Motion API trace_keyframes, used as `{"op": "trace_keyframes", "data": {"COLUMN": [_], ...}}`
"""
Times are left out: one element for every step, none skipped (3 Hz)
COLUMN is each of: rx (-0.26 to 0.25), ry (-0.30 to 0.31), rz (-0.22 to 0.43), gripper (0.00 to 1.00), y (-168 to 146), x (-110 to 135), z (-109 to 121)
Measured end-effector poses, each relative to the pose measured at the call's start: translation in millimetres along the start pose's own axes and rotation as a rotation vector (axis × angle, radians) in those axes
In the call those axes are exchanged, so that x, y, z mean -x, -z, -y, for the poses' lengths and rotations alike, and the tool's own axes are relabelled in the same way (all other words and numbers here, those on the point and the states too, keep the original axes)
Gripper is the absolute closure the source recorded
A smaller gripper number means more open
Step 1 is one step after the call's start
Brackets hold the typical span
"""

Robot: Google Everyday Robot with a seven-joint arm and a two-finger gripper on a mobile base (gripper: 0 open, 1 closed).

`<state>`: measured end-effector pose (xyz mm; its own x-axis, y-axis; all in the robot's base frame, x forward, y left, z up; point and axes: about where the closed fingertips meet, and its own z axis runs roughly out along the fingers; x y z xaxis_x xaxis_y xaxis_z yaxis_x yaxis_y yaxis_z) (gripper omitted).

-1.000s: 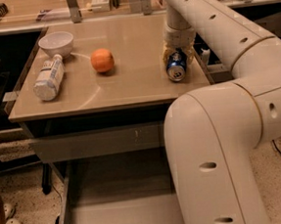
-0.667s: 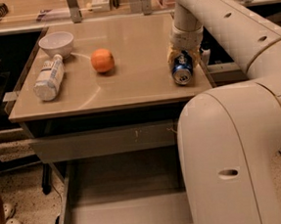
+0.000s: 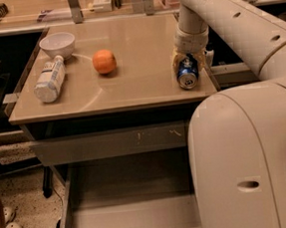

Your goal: Place pepsi can into middle drawer

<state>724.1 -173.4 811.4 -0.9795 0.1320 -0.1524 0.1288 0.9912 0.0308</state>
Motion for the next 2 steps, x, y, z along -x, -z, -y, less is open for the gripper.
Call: {"op": "trace_keyframes", "data": {"rx": [-0.012, -0.021], "ry": [0.010, 0.009], "rz": [-0.006, -0.036], "gripper": [1.00, 1.00], "y": [7.7, 10.4], "x": [-27.3, -63.9], "z": [8.9, 21.5]}}
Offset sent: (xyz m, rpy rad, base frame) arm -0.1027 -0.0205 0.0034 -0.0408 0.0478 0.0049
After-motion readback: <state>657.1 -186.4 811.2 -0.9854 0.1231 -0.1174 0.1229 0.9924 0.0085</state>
